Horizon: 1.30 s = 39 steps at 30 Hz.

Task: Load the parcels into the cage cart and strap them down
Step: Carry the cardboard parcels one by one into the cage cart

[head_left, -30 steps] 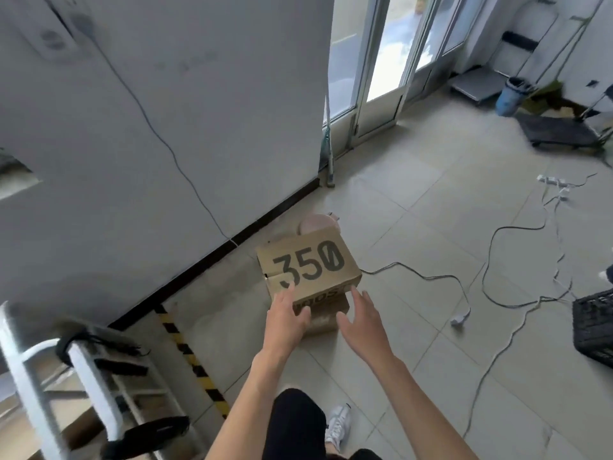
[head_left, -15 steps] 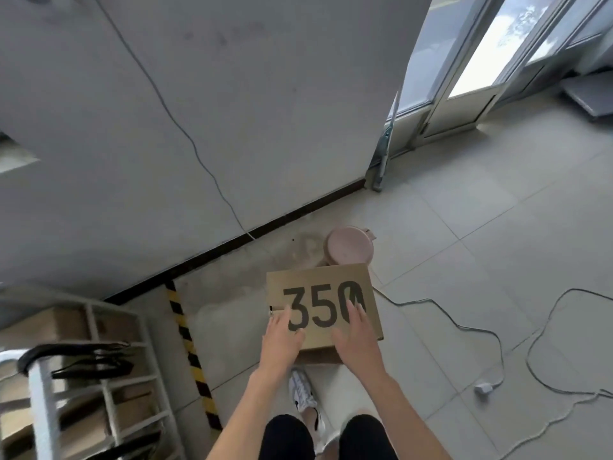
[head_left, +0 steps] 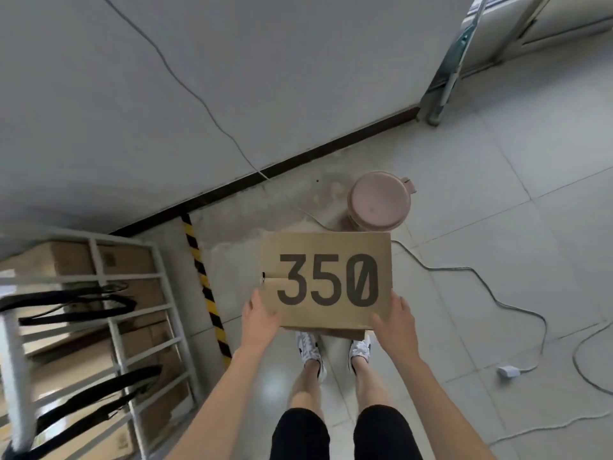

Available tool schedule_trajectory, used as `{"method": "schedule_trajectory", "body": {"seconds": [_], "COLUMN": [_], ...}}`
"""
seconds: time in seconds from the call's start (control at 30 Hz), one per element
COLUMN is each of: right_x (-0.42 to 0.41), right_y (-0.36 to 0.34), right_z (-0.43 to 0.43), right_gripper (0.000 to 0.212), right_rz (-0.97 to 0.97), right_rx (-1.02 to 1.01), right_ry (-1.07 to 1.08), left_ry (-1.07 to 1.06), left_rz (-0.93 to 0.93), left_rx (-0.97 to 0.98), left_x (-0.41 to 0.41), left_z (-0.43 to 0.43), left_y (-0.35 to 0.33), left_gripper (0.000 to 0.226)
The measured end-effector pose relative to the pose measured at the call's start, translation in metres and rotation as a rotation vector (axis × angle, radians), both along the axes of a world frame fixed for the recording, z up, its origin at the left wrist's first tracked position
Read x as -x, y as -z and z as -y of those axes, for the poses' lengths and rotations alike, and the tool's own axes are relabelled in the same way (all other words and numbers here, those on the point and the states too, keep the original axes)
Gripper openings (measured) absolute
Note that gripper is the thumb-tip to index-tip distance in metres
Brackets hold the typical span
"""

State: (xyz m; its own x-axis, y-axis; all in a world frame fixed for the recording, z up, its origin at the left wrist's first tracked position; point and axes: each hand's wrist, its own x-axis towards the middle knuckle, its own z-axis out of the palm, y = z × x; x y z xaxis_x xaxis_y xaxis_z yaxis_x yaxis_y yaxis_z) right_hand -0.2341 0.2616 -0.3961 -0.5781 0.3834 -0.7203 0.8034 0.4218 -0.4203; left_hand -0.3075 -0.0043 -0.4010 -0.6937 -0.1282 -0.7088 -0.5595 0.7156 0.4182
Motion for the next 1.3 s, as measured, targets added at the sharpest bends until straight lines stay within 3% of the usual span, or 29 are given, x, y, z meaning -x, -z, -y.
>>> {"method": "schedule_trajectory", "body": {"seconds": [0.2,0.37,0.5,0.6,0.8,0.87,0.93,1.07,1.2,1.3], "right_x": [0.017,0.048,0.065,0.078,0.113,0.122,0.125,0.116,0.079,0.031], "right_y": [0.047,0.079,0.070,0.042,-0.040,-0.071,-0.104,-0.170,-0.229,-0.263], "right_z": [-0.031,-0.045,-0.056,-0.055,-0.015,0.012,0.045,0.122,0.218,0.294], "right_gripper": [0.079,0.060,0.051,0.047,0.067,0.064,0.061,0.080,0.080,0.081], "right_rz": [0.057,0.056,-0.014,-0.094,-0.237,-0.271,-0.302,-0.364,-0.477,-0.556], "right_rx": [0.068,0.091,0.075,0.100,0.160,0.171,0.175,0.175,0.284,0.383], "right_ry": [0.031,-0.034,-0.072,-0.126,-0.256,-0.316,-0.388,-0.567,-0.659,-0.726], "left_ry": [-0.272,-0.416,-0.499,-0.574,-0.745,-0.797,-0.839,-0.935,-1.070,-1.180], "left_rz": [0.110,0.143,0.117,0.073,-0.055,-0.103,-0.158,-0.279,-0.387,-0.493], "left_rx": [-0.033,-0.073,-0.079,-0.079,-0.082,-0.091,-0.086,-0.020,0.039,0.072], "left_x": [0.026,0.043,0.026,0.006,-0.023,-0.032,-0.048,-0.103,-0.189,-0.255], "left_z": [0.004,-0.008,-0.018,-0.014,0.016,0.037,0.064,0.133,0.211,0.272], "left_y": [0.051,0.084,0.070,0.041,-0.039,-0.071,-0.104,-0.177,-0.234,-0.268], "left_gripper": [0.093,0.076,0.070,0.072,0.067,0.065,0.061,0.065,0.067,0.054]}}
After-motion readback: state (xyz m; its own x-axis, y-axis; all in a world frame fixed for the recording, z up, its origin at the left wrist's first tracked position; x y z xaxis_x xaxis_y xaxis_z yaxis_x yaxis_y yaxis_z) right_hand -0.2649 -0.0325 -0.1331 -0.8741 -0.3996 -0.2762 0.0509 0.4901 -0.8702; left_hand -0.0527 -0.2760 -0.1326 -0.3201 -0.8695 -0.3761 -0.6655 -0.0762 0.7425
